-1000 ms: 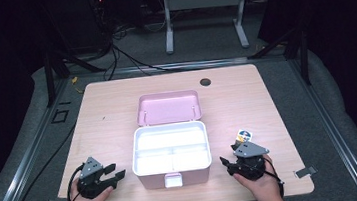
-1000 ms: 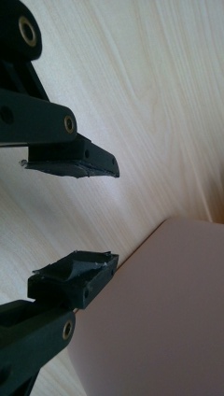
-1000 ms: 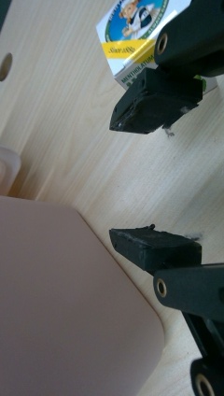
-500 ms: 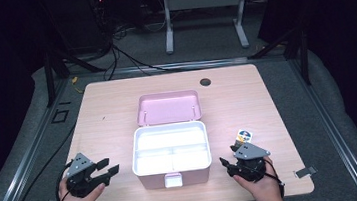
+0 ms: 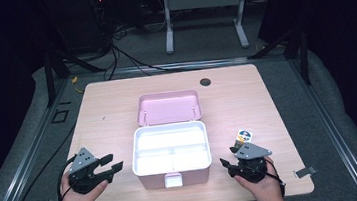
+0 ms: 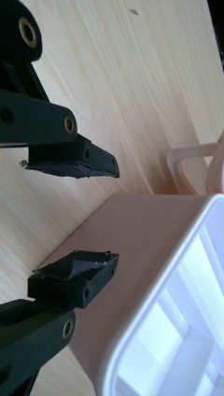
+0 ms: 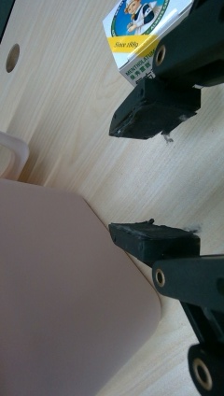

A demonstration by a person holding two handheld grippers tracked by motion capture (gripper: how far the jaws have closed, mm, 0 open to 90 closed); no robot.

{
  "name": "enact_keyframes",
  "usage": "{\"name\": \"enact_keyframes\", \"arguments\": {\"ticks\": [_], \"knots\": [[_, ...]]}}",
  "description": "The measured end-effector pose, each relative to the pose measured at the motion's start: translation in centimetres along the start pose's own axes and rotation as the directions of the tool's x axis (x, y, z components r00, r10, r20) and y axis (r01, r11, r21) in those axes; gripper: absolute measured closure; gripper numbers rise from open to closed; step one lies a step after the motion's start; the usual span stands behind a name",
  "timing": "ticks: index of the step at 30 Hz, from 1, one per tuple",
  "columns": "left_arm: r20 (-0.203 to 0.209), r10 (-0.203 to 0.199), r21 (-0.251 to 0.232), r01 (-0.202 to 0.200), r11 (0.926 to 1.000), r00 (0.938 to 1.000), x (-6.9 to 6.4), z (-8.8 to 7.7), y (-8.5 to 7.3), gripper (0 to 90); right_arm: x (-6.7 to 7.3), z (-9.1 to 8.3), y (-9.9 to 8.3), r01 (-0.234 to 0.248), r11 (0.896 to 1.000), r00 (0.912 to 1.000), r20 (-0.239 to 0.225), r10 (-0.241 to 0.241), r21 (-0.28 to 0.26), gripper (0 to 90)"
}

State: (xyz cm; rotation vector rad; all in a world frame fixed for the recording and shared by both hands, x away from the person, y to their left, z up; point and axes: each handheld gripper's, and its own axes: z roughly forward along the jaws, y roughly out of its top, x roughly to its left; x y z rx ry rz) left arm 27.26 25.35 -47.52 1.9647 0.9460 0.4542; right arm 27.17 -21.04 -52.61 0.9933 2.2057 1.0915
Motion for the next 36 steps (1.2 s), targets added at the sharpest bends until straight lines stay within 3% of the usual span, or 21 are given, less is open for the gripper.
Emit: {"name": "enact_keyframes", "arguments": {"ticks": [4, 10, 16, 22, 36], "knots": [[0.012, -0.007, -0.038, 0.007, 0.9992, 0.9999, -0.3, 0.0, 1.1, 48.4, 0.0, 0.1, -0.1, -0.007, 1.0, 1.0, 0.0, 0.007, -0.011, 46.7], [0.029, 0.011, -0.058, -0.009, 0.9983, 0.9995, -1.0, 0.5, 2.6, 47.5, -0.1, 0.0, -0.1, -0.016, 1.0, 0.9999, -0.005, 0.016, -0.016, 47.0], [0.05, 0.03, -0.052, -0.027, 0.9983, 0.9983, -1.6, 1.2, 3.6, 47.6, -0.2, -0.1, -0.1, -0.028, 0.999, 0.9996, -0.009, 0.028, -0.022, 47.4], [0.072, 0.024, -0.063, -0.019, 0.9979, 0.9972, -2.1, 1.7, 4.3, 49.5, -0.4, -0.2, -0.2, -0.038, 0.999, 0.9992, -0.011, 0.038, -0.023, 47.7], [0.097, 0.043, -0.051, -0.038, 0.998, 0.9944, -2.9, 2.7, 5.7, 51.5, -0.3, 0.0, -0.2, -0.031, 0.999, 0.999, -0.032, 0.03, -0.022, 47.7]]}}
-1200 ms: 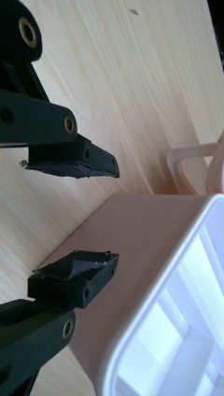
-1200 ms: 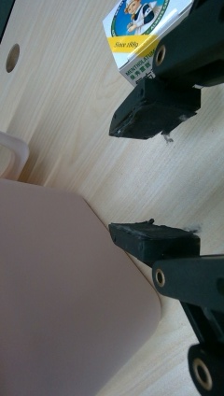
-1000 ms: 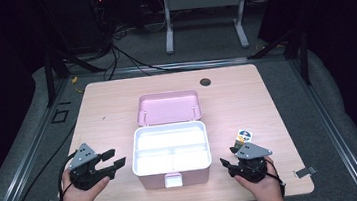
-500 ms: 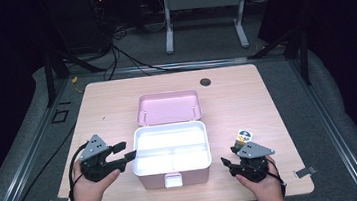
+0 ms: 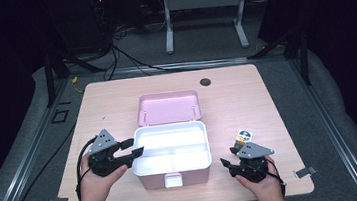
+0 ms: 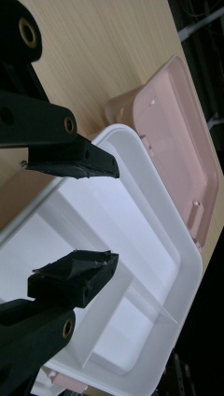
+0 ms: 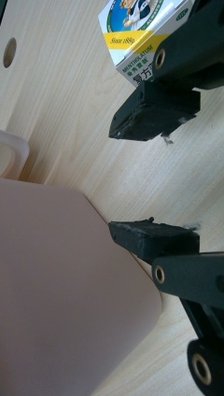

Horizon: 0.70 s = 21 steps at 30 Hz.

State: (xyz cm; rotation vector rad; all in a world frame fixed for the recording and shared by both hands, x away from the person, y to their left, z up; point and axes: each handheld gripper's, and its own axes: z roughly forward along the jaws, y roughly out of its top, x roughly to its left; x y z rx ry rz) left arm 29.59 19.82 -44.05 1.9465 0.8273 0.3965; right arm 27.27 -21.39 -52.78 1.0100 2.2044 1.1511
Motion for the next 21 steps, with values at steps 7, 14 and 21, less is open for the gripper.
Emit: {"name": "enact_keyframes", "arguments": {"ticks": [7, 14, 21], "knots": [[0.017, -0.004, -0.002, 0.005, 1.0, 0.9998, -0.2, 0.5, 0.7, 52.2, 0.1, 0.0, 0.0, 0.004, 1.0, 1.0, -0.004, -0.004, 0.009, 47.7], [0.028, 0.026, 0.027, -0.027, 0.9993, 0.9993, -0.5, 1.1, 1.4, 54.8, 0.1, 0.1, 0.0, 0.004, 1.0, 0.9999, -0.012, -0.004, 0.001, 47.6], [0.041, 0.095, 0.08, -0.098, 0.9919, 0.9946, -0.9, 1.6, 2.7, 57.3, 0.1, 0.1, -0.1, 0.003, 1.0, 0.9998, -0.018, -0.003, 0.002, 47.6]]}}
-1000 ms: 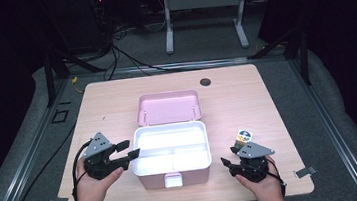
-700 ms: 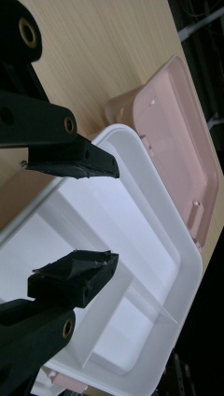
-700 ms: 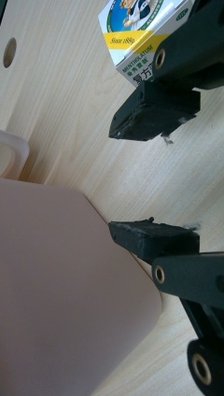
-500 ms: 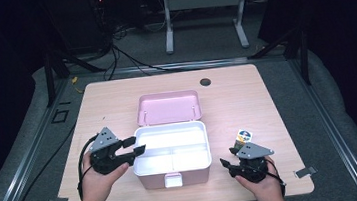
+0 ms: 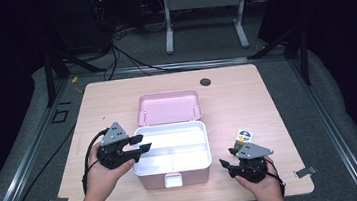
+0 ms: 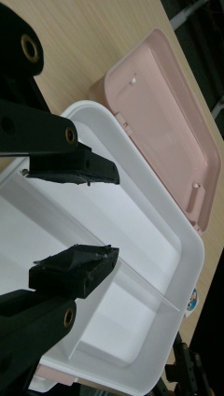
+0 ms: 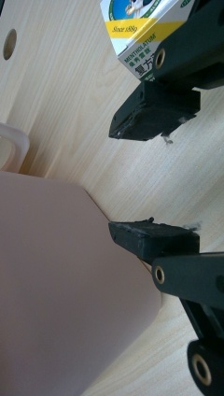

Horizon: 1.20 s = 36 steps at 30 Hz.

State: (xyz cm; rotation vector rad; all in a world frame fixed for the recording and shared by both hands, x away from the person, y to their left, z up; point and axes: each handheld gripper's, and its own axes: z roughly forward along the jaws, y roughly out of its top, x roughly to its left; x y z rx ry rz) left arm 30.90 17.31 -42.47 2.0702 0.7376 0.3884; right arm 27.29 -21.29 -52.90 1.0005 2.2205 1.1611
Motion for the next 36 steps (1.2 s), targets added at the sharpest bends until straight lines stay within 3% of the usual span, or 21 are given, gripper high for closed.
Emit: {"name": "enact_keyframes", "arguments": {"ticks": [2, 7, 8, 10, 13, 14, 15, 16, 17, 23, 25, 26, 27, 28, 29, 30, 31, 32, 33, 34, 36], "knots": [[0.0, 0.048, 0.046, -0.048, 0.9978, 0.9989, -0.1, 0.3, 0.7, 58.7, 0.0, 0.0, 0.0, -0.001, 1.0, 1.0, 0.0, 0.001, 0.0, 47.5], [0.023, 0.102, 0.107, -0.104, 0.9888, 0.9945, -0.2, 0.7, 1.5, 60.5, 0.0, 0.0, 0.0, -0.002, 1.0, 1.0, -0.008, 0.002, -0.006, 47.3], [0.032, 0.129, 0.139, -0.133, 0.9813, 0.9911, -0.3, 0.9, 1.9, 60.6, 0.0, 0.0, 0.0, -0.004, 1.0, 1.0, -0.008, 0.004, -0.005, 47.3], [0.035, 0.142, 0.151, -0.145, 0.9778, 0.9893, -0.3, 0.9, 2.1, 61.0, 0.0, 0.0, 0.0, -0.002, 1.0, 1.0, -0.007, 0.002, -0.005, 47.3], [0.068, 0.186, 0.212, -0.197, 0.9572, 0.9801, -0.4, 1.5, 2.8, 60.9, 0.0, 0.0, 0.0, -0.002, 1.0, 1.0, -0.01, 0.002, -0.004, 47.3], [0.068, 0.186, 0.212, -0.197, 0.9572, 0.9801, -0.4, 1.5, 2.8, 60.9, 0.0, 0.0, 0.0, -0.003, 1.0, 0.9999, -0.01, 0.003, -0.004, 47.2], [0.095, 0.222, 0.257, -0.239, 0.9363, 0.9705, -0.5, 1.8, 3.2, 60.9, 0.0, 0.0, 0.0, -0.005, 1.0, 1.0, -0.008, 0.005, -0.004, 47.1], [0.101, 0.233, 0.271, -0.252, 0.9288, 0.9672, -0.5, 2.0, 3.4, 60.9, 0.0, 0.0, 0.0, -0.005, 1.0, 1.0, -0.008, 0.005, -0.004, 47.1], [0.113, 0.25, 0.294, -0.272, 0.9162, 0.9617, -0.6, 2.3, 3.6, 60.9, 0.0, 0.0, 0.0, -0.005, 1.0, 1.0, -0.009, 0.004, -0.004, 47.0], [0.158, 0.303, 0.367, -0.341, 0.8655, 0.9397, -0.7, 3.2, 5.1, 63.5, -0.1, 0.0, -0.1, -0.013, 1.0, 0.9998, -0.012, 0.013, -0.005, 47.0], [0.185, 0.325, 0.396, -0.373, 0.8389, 0.9273, -0.7, 3.4, 5.5, 63.8, -0.1, 0.0, -0.1, -0.014, 1.0, 0.9998, -0.013, 0.014, -0.006, 46.9], [0.185, 0.325, 0.396, -0.373, 0.8389, 0.9273, -0.7, 3.4, 5.5, 63.8, -0.1, 0.0, -0.1, -0.014, 1.0, 0.9998, -0.012, 0.014, -0.005, 46.9], [0.197, 0.335, 0.408, -0.388, 0.8263, 0.9213, -0.8, 3.6, 5.6, 63.8, -0.1, 0.0, -0.1, -0.014, 1.0, 0.9998, -0.012, 0.014, -0.005, 46.9], [0.223, 0.353, 0.436, -0.417, 0.7976, 0.9086, -1.0, 3.9, 5.9, 64.1, -0.2, 0.1, -0.1, -0.014, 1.0, 0.9998, -0.013, 0.014, -0.005, 46.7], [0.228, 0.362, 0.45, -0.427, 0.7842, 0.9039, -1.1, 4.1, 6.0, 64.4, -0.2, 0.1, -0.1, -0.015, 1.0, 0.9997, -0.018, 0.015, -0.007, 46.7], [0.241, 0.368, 0.457, -0.439, 0.7735, 0.8981, -1.1, 4.2, 6.1, 64.8, -0.2, 0.1, -0.1, -0.016, 1.0, 0.9997, -0.02, 0.016, -0.008, 46.7], [0.241, 0.368, 0.457, -0.439, 0.7735, 0.8981, -1.1, 4.2, 6.1, 65.1, -0.2, 0.1, -0.1, -0.014, 1.0, 0.9997, -0.018, 0.014, -0.006, 46.7], [0.262, 0.378, 0.468, -0.46, 0.7547, 0.8878, -1.3, 4.5, 6.3, 65.5, -0.1, 0.1, -0.1, -0.015, 1.0, 0.9998, -0.015, 0.015, -0.004, 46.7], [0.262, 0.378, 0.468, -0.46, 0.7547, 0.8878, -1.3, 4.5, 6.3, 66.0, -0.1, 0.1, -0.1, -0.015, 1.0, 0.9998, -0.015, 0.015, -0.004, 46.7], [0.278, 0.394, 0.486, -0.482, 0.7292, 0.876, -1.5, 4.9, 6.5, 66.1, -0.1, 0.1, -0.1, -0.014, 1.0, 0.9998, -0.016, 0.014, -0.004, 46.7], [0.287, 0.408, 0.503, -0.499, 0.7057, 0.8665, -1.7, 5.3, 6.7, 67.4, -0.1, 0.1, -0.1, -0.015, 1.0, 0.9997, -0.017, 0.015, -0.006, 46.6]]}}
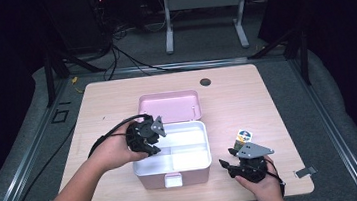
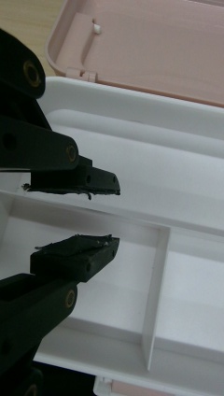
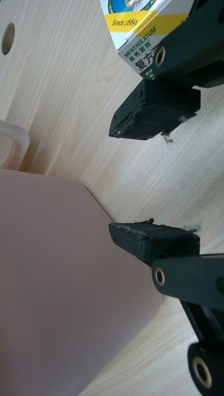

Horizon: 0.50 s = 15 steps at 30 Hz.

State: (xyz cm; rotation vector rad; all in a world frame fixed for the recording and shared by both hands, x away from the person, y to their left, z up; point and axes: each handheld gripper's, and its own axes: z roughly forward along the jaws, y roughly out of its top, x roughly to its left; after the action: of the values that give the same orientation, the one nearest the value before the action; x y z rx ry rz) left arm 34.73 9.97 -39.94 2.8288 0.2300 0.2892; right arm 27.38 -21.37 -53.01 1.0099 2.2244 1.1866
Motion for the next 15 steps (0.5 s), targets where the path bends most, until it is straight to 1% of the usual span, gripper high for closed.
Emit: {"name": "enact_keyframes", "arguments": {"ticks": [2, 3, 4, 7, 9, 10, 11, 13, 15], "knots": [[-0.008, 0.02, 0.034, -0.02, 0.9992, 0.9998, 0.1, 0.2, 0.3, 67.7, -0.1, 0.0, 0.0, 0.001, 1.0, 1.0, 0.001, -0.001, 0.002, 46.7], [-0.004, 0.029, 0.053, -0.029, 0.9982, 0.9996, 0.2, 0.3, 0.5, 67.7, -0.1, 0.0, 0.0, 0.0, 1.0, 1.0, 0.0, 0.0, 0.002, 46.7], [-0.009, 0.036, 0.072, -0.035, 0.9968, 0.9993, 0.2, 0.4, 0.7, 67.8, -0.1, 0.0, 0.0, 0.0, 1.0, 1.0, -0.002, 0.0, 0.004, 46.6], [0.004, 0.059, 0.114, -0.059, 0.9918, 0.9983, 0.3, 0.5, 1.5, 68.5, 0.0, 0.1, -0.1, 0.002, 1.0, 1.0, -0.007, -0.002, 0.006, 46.5], [0.009, 0.063, 0.117, -0.064, 0.9911, 0.998, 0.3, 0.5, 1.7, 68.6, 0.0, 0.2, 0.0, 0.003, 1.0, 1.0, -0.009, -0.003, 0.005, 46.5], [0.018, 0.073, 0.133, -0.075, 0.9883, 0.9972, 0.3, 0.7, 2.3, 68.5, 0.0, 0.1, 0.0, 0.003, 1.0, 1.0, -0.009, -0.003, 0.005, 46.4], [0.018, 0.073, 0.133, -0.075, 0.9883, 0.9972, 0.3, 0.7, 2.3, 68.6, 0.0, 0.1, 0.0, 0.003, 1.0, 1.0, -0.009, -0.003, 0.005, 46.4], [0.031, 0.087, 0.164, -0.091, 0.9823, 0.9957, 0.1, 1.2, 3.0, 69.7, 0.0, 0.0, 0.0, 0.003, 1.0, 0.9999, -0.011, -0.003, 0.01, 46.1], [0.04, 0.089, 0.178, -0.094, 0.9795, 0.9952, 0.1, 1.5, 3.3, 72.5, 0.0, 0.0, 0.0, 0.0, 1.0, 1.0, -0.008, 0.0, 0.001, 45.9]]}}
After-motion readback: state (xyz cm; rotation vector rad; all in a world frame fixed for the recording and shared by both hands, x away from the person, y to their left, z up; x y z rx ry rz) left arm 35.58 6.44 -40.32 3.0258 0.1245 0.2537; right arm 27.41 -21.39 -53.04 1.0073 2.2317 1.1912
